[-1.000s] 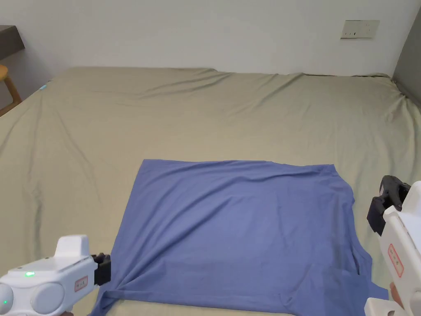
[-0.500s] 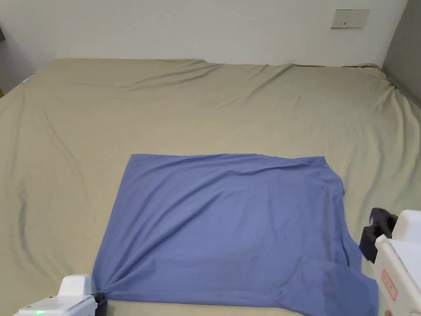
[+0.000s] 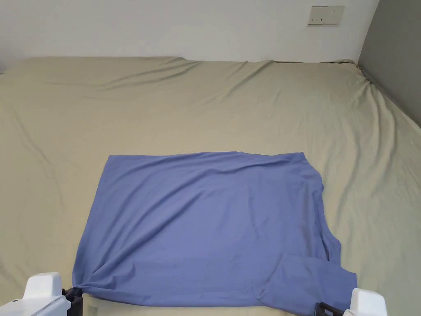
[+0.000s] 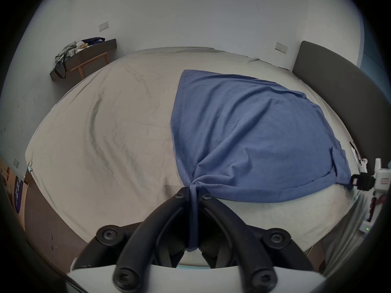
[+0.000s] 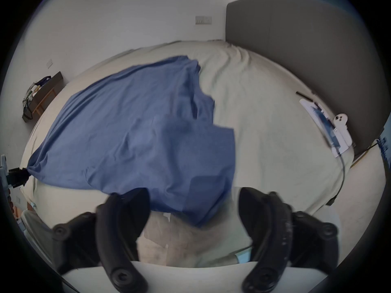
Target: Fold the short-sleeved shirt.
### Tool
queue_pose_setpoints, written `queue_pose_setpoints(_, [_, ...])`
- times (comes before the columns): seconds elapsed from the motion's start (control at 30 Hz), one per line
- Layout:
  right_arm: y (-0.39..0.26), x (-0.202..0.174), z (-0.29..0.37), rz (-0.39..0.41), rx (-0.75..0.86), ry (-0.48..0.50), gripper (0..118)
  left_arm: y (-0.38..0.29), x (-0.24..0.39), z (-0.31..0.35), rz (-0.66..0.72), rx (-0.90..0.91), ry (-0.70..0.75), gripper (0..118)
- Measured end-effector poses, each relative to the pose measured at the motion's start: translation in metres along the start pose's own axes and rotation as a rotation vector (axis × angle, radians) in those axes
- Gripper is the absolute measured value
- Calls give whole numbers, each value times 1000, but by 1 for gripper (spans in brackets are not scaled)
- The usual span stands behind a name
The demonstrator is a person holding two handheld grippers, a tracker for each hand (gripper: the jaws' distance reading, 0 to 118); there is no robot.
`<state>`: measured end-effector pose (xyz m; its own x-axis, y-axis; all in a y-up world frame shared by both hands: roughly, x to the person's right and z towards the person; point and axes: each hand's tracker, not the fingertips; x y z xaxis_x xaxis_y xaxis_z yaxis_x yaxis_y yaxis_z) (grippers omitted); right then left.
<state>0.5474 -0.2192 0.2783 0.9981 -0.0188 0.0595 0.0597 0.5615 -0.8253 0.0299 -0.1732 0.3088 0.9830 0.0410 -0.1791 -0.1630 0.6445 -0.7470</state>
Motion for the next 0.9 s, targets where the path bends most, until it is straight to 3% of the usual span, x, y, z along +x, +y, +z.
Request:
queue_pose_setpoints(0.03, [-1, 1, -5, -7, -29, 20, 52, 1, 0, 0, 0, 0, 1, 6])
queue_pose_setpoints(0.13, [-5, 1, -10, -31, -50, 77, 13, 3, 2, -1, 2, -5, 6, 6])
queue_pose_setpoints(0.3, [12, -12, 14, 46, 33, 76, 10, 12, 1, 2, 24, -1, 4, 6])
queue_pose_setpoints(0.53, [94, -18, 47, 56, 233, 107, 10, 66, 0, 6, 55, 93, -1, 6])
queue_pose_setpoints(0.73, [168, -28, 14, 78, 262, 99, 10, 129, 8, -34, 34, 116, 13, 6])
queue_pose_setpoints(0.9, [214, -39, -40, 78, 193, 61, 10, 168, 20, -97, -52, 67, 42, 6])
